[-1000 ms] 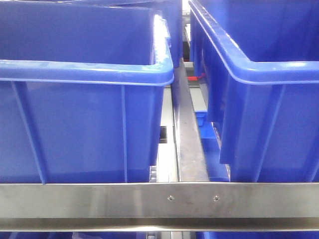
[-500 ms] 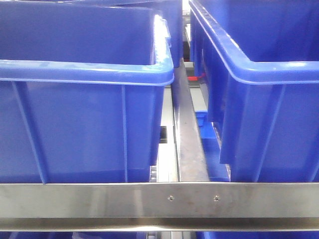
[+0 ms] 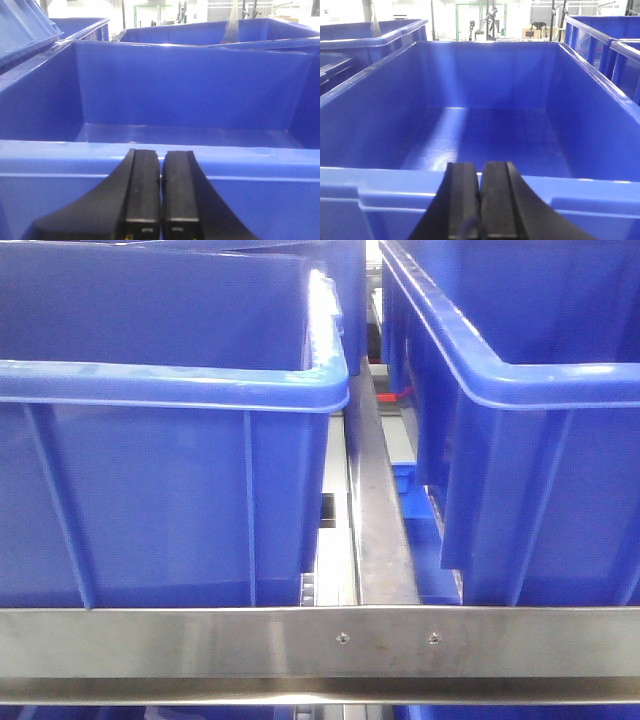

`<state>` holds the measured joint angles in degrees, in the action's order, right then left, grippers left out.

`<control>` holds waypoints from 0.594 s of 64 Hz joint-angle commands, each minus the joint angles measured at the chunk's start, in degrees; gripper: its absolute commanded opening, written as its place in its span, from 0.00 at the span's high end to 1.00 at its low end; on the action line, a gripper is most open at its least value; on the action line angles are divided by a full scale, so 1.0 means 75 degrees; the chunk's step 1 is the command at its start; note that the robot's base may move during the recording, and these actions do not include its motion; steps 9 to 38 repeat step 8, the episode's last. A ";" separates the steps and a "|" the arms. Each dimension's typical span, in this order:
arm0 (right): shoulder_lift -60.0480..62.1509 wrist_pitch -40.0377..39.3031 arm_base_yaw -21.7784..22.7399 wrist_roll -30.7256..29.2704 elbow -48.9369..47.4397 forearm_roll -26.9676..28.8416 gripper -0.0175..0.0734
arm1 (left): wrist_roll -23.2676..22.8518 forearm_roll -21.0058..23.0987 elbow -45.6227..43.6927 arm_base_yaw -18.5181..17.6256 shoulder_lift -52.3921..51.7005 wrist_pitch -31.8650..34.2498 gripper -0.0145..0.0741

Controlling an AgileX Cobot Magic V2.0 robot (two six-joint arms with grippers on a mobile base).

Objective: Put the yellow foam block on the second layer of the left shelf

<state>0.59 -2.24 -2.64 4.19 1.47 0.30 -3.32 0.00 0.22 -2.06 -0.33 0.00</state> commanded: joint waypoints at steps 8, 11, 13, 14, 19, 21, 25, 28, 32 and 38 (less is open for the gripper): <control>0.0137 -0.0698 0.0047 -0.0059 -0.0132 0.0009 0.75 | -0.0025 0.0043 0.0203 -0.0042 -0.0125 0.0624 0.70; 0.0137 -0.0698 0.0047 -0.0059 -0.0132 0.0009 0.75 | -0.0025 0.0043 0.0203 -0.0042 -0.0125 0.0624 0.70; 0.0137 -0.0698 0.0047 -0.0059 -0.0132 0.0009 0.75 | -0.0025 0.0043 0.0203 -0.0042 -0.0125 0.0624 0.70; 0.0137 -0.0698 0.0047 -0.0059 -0.0132 0.0009 0.75 | -0.0025 0.0043 0.0203 -0.0042 -0.0125 0.0624 0.70; 0.0137 -0.0698 0.0047 -0.0059 -0.0132 0.0009 0.75 | -0.0025 0.0043 0.0203 -0.0042 -0.0125 0.0624 0.70; 0.0137 -0.0698 0.0047 -0.0059 -0.0132 0.0009 0.75 | -0.0025 0.0043 0.0203 -0.0042 -0.0125 0.0624 0.70; 0.0137 -0.0698 0.0047 -0.0059 -0.0132 0.0009 0.75 | -0.0025 0.0043 0.0203 -0.0042 -0.0125 0.0624 0.70; 0.0137 -0.0698 0.0047 -0.0059 -0.0132 0.0009 0.75 | -0.0025 0.0043 0.0203 -0.0042 -0.0125 0.0624 0.70; 0.0137 -0.0698 0.0047 -0.0059 -0.0132 0.0009 0.75 | -0.0025 0.0043 0.0203 -0.0042 -0.0125 0.0624 0.70; 0.0137 -0.0698 0.0047 -0.0059 -0.0132 0.0009 0.75 | -0.0025 0.0043 0.0203 -0.0042 -0.0125 0.0624 0.70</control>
